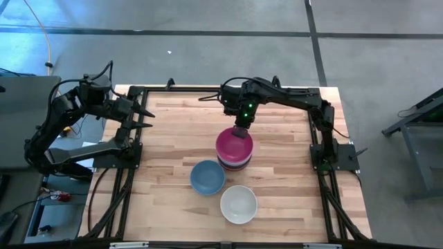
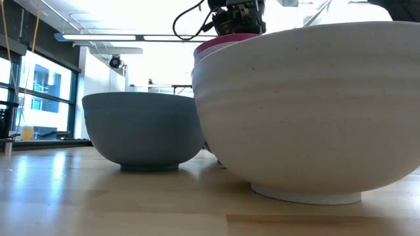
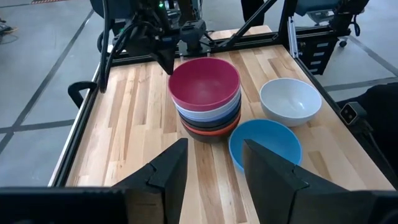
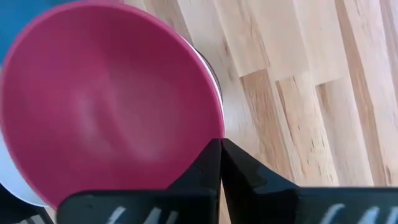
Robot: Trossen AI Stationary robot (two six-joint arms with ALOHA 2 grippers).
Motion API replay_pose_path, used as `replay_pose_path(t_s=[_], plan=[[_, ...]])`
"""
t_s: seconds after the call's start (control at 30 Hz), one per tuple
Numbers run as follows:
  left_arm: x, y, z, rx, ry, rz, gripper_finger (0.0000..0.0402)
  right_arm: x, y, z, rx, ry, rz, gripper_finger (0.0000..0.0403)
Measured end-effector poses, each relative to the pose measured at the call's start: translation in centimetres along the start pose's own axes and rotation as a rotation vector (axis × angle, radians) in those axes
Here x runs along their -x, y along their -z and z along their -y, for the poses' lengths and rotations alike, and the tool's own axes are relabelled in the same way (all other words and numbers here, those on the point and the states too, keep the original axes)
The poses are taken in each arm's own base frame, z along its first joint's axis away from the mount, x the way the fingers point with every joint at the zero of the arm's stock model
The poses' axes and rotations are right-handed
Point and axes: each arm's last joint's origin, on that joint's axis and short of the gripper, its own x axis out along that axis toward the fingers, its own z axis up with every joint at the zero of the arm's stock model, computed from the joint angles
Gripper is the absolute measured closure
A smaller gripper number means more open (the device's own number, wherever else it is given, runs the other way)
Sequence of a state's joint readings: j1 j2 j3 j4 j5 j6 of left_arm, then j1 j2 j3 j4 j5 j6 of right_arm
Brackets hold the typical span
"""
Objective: Nest bowls inside each other
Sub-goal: Stack the pink bowl on the white bowl, then stack the blue bowl on the pink bowl
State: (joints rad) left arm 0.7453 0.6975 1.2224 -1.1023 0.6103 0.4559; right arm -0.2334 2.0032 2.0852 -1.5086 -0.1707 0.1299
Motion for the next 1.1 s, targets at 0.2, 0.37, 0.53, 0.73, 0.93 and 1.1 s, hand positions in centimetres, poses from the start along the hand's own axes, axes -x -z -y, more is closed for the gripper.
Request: replay_pose_path(t_s=[0.2, 0.37, 0.53, 0.73, 0.93, 1.1], plan=[[-1.2, 1.1, -0.2, 0.053, 0.066, -0.011, 0.0259, 2.5, 0.6, -0.2, 0.034, 0.007, 0.056, 0.0368], [-4.1, 4.3, -0.9, 0.181, 0.127, -0.098, 0.0259, 7.0, 2.5, -0.8, 0.14, 0.004, 0.211, 0.0319], [-7.4, 6.8, -1.7, 0.284, 0.18, -0.086, 0.0259, 11.5, 4.6, -1.7, 0.3, -0.035, 0.443, 0.0286], [-10.9, 9.3, -1.4, 0.39, 0.246, -0.104, 0.0259, 15.9, 8.0, -3.7, 0.562, -0.065, 0.673, 0.0279], [-13.7, 10.4, -0.7, 0.491, 0.268, -0.15, 0.0259, 18.6, 11.1, -4.8, 0.71, -0.056, 0.799, 0.0279], [-15.7, 10.6, 0.4, 0.56, 0.256, -0.217, 0.0259, 19.7, 12.5, -5.5, 0.785, -0.037, 0.859, 0.0279]])
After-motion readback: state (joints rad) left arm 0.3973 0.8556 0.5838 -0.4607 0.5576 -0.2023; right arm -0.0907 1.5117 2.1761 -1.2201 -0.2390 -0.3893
